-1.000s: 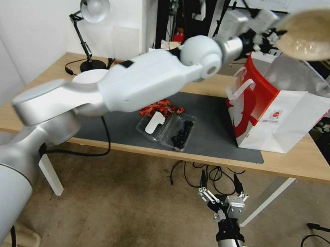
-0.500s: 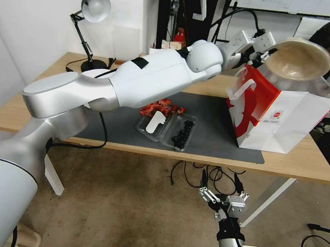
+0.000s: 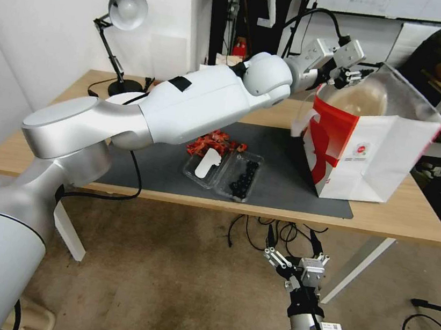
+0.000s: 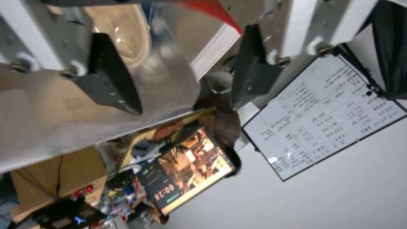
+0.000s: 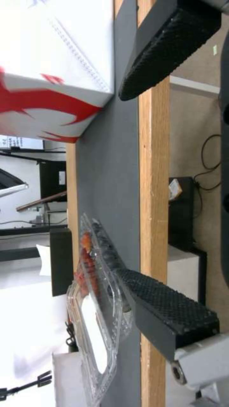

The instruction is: Pick up the trash from the table and place it into the takeout bag.

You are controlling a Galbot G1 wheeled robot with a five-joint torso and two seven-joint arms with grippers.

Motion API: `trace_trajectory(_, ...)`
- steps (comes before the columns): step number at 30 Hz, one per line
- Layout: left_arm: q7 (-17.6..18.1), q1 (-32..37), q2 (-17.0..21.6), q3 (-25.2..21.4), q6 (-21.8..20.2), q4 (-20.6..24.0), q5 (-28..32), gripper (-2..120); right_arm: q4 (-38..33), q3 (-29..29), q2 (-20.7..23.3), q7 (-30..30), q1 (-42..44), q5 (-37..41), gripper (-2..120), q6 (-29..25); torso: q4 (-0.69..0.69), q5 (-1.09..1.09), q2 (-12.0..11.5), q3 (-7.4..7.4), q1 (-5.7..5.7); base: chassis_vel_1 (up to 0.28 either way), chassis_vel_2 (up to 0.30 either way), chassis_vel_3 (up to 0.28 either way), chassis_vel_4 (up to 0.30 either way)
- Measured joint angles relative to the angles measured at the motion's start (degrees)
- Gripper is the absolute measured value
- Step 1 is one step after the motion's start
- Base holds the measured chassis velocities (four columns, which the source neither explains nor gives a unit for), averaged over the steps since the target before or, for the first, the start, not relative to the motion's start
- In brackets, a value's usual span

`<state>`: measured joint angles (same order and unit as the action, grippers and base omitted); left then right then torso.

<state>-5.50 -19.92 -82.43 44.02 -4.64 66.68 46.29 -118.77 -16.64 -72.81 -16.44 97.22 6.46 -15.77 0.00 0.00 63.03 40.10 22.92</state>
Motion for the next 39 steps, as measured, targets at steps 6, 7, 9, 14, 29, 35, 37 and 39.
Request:
trace_trajectory(6,6.16,2.35,3.34,-2.02,-0.08,6.70,4.07,83,0.00,0.02,-0.09,-0.01,0.01,0.11,100,0.01,-0.01,0.00,0.00,0.00,0.00,0.000,0.000,0.000,0.000)
trace_trajectory(7,7.74,3.68,5.08,-3.30,-0.09,9.46,5.08,90,0.01,0.15,-0.27,-0.02,0.01,0.11,100,0.01,-0.01,0.00,0.00,0.00,0.00,0.000,0.000,0.000,0.000)
trace_trajectory(9,8.21,4.19,5.72,-3.74,-0.10,10.36,5.37,93,0.00,0.19,-0.34,-0.01,0.00,0.11,100,0.02,-0.01,-0.01,0.00,0.00,0.00,0.000,0.000,0.000,0.000)
trace_trajectory(14,10.93,11.87,13.96,-9.56,-0.04,19.55,6.27,100,-0.09,0.34,-0.76,0.00,0.05,-0.01,100,0.04,0.02,-0.03,-0.01,0.00,0.00,0.000,0.000,0.000,0.000)
trace_trajectory(29,10.29,48.56,30.11,-37.66,-0.53,42.98,-4.42,100,-1.86,0.08,-1.11,0.18,1.76,-0.77,100,-0.22,0.00,-0.03,0.00,-0.01,0.00,0.000,0.000,0.000,0.000)
trace_trajectory(35,9.86,70.64,32.62,-53.36,3.79,49.02,-10.97,100,-2.48,0.03,-1.14,0.25,2.46,-1.21,100,-0.59,0.01,0.03,0.00,-0.01,-0.01,0.000,0.000,0.000,0.000)
trace_trajectory(37,10.06,76.02,31.76,-56.23,5.54,49.68,-12.92,100,-2.48,0.06,-1.30,0.26,2.50,-1.27,100,-0.61,-0.01,0.00,0.00,-0.01,-0.01,0.000,0.000,0.000,0.000)
trace_trajectory(39,9.77,84.94,28.96,-61.40,8.63,50.53,-17.10,100,-2.44,0.18,-1.62,0.26,2.62,-1.40,100,-0.64,0.01,-0.02,0.00,0.00,-0.01,0.000,0.000,0.000,0.000)
